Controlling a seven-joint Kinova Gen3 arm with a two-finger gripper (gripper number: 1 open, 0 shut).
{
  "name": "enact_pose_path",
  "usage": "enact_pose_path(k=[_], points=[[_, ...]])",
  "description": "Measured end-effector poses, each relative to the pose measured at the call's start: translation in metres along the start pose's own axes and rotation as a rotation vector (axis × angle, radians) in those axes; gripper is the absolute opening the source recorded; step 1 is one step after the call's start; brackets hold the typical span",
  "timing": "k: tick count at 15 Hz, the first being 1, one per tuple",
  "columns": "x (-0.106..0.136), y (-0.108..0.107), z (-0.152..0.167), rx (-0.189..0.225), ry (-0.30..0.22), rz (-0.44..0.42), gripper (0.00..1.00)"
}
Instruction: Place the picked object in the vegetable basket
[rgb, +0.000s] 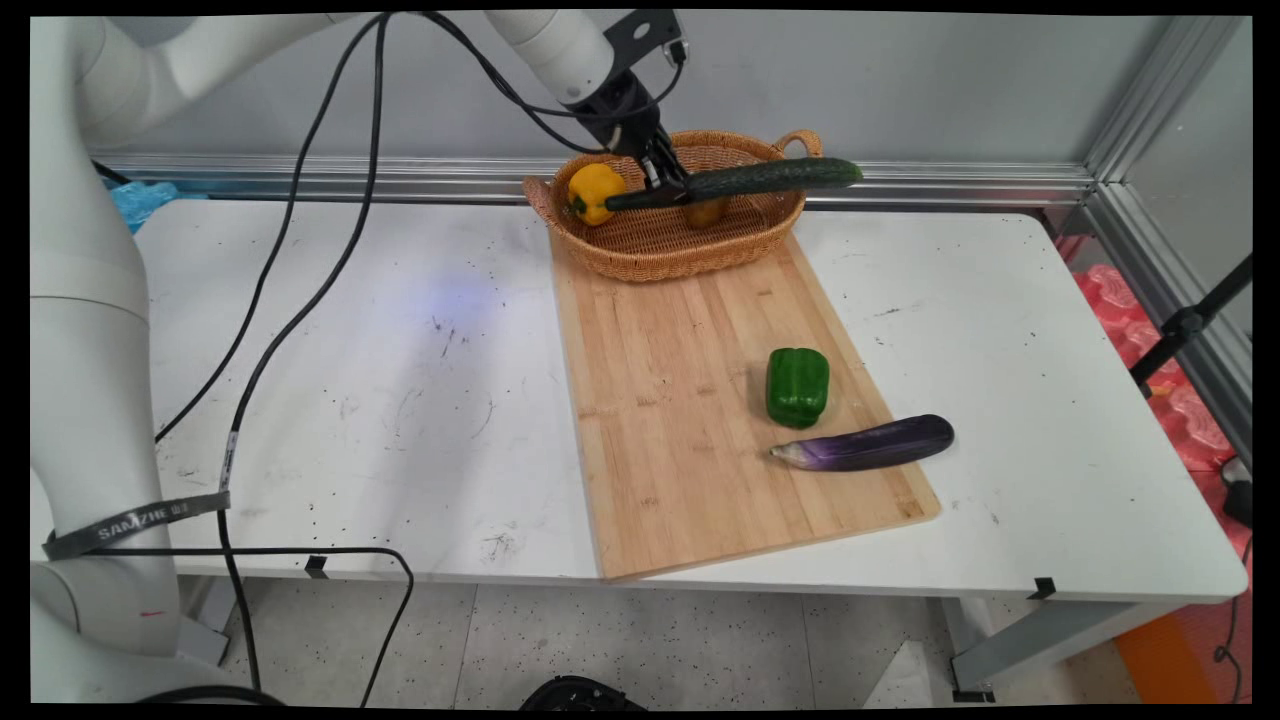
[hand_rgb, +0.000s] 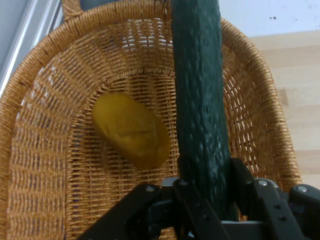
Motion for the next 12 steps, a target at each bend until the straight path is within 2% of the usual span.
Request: enact_pose_path(k=[6, 7, 12], points=[[-0.01, 0.002, 0.017, -0.016, 0.0, -0.012, 0.0], [-0.012, 0.003, 0.019, -0.018, -0.001, -0.014, 1.0], [-0.016, 0.006, 0.021, -0.026, -0.01, -0.018, 1.0]])
